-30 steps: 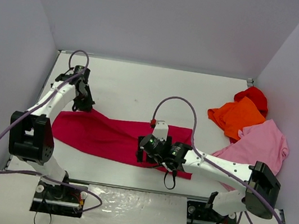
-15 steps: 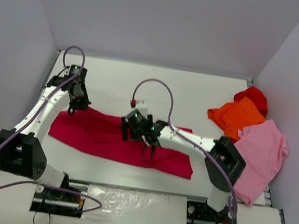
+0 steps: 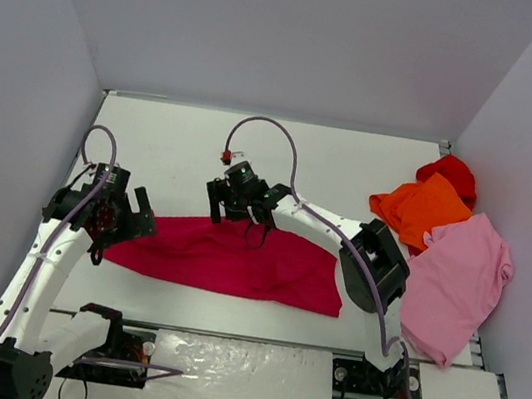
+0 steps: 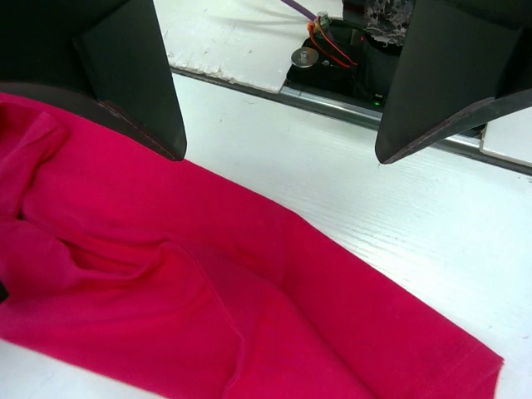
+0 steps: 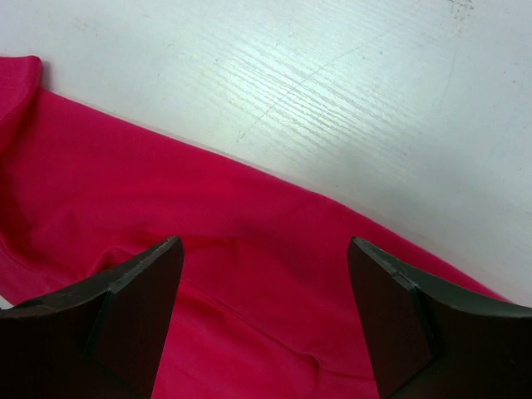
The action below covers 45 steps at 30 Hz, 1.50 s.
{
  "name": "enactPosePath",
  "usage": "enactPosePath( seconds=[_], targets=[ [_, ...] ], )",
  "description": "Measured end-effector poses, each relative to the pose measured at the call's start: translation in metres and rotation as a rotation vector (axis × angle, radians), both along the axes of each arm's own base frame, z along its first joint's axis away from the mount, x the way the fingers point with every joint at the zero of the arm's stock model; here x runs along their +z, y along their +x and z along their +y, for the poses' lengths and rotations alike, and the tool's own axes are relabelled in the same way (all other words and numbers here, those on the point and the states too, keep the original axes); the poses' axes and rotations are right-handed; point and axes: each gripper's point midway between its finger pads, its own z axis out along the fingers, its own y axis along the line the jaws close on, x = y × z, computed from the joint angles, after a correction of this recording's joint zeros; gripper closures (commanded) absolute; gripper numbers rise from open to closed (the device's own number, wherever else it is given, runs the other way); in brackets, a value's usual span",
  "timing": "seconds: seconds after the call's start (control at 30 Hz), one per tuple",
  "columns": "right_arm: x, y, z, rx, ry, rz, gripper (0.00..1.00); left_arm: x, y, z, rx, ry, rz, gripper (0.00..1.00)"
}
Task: Fold and stack the t-shirts
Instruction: Fold the other side of the tshirt into a rectangle
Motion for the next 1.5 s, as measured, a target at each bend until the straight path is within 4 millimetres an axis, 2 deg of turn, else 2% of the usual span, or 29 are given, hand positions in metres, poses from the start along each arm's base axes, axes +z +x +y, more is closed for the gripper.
enactPosePath(
  seconds=[0.07, 0.2, 0.33, 0.5, 0.57, 0.77, 0.9, 1.07, 1.17, 1.27, 1.4, 1.5],
  targets=[
    [-0.001, 0.000, 0.000, 0.009, 0.000, 0.005, 0.24, 0.008, -0.003, 0.002, 0.007, 0.002, -0.038, 0.03],
    [0.001, 0.006, 0.013, 0.049, 0.023, 0.010, 0.26, 0.021, -0.003, 0.004, 0.015, 0.005, -0.089, 0.03],
    [0.008, 0.018, 0.051, 0.133, 0.115, 0.027, 0.30, 0.021, -0.007, 0.005, 0.018, 0.010, -0.083, 0.03],
    [0.012, 0.014, 0.099, 0.258, 0.249, 0.104, 0.31, 0.033, -0.018, 0.011, 0.039, 0.020, -0.155, 0.03],
    [0.010, 0.004, 0.112, 0.301, 0.286, 0.143, 0.32, 0.041, -0.025, 0.014, 0.054, 0.020, -0.205, 0.03],
    [-0.007, -0.051, 0.141, 0.422, 0.328, 0.270, 0.32, 0.054, -0.042, 0.019, 0.087, 0.017, -0.294, 0.03],
    [-0.002, -0.088, 0.161, 0.492, 0.350, 0.300, 0.31, 0.049, -0.040, 0.019, 0.089, 0.019, -0.260, 0.03],
    [0.004, -0.123, 0.178, 0.554, 0.367, 0.325, 0.31, 0.033, -0.038, 0.016, 0.082, 0.015, -0.207, 0.03],
    [0.006, -0.122, 0.189, 0.572, 0.391, 0.315, 0.33, 0.026, -0.040, 0.015, 0.079, 0.010, -0.184, 0.03],
    [-0.004, -0.112, 0.194, 0.566, 0.402, 0.321, 0.33, 0.027, -0.041, 0.015, 0.080, 0.011, -0.185, 0.03],
    [-0.029, -0.100, 0.192, 0.534, 0.392, 0.356, 0.33, 0.027, -0.041, 0.015, 0.081, 0.013, -0.186, 0.03],
    [-0.028, -0.091, 0.191, 0.525, 0.407, 0.357, 0.34, 0.026, -0.041, 0.015, 0.080, 0.013, -0.183, 0.03]
  ],
)
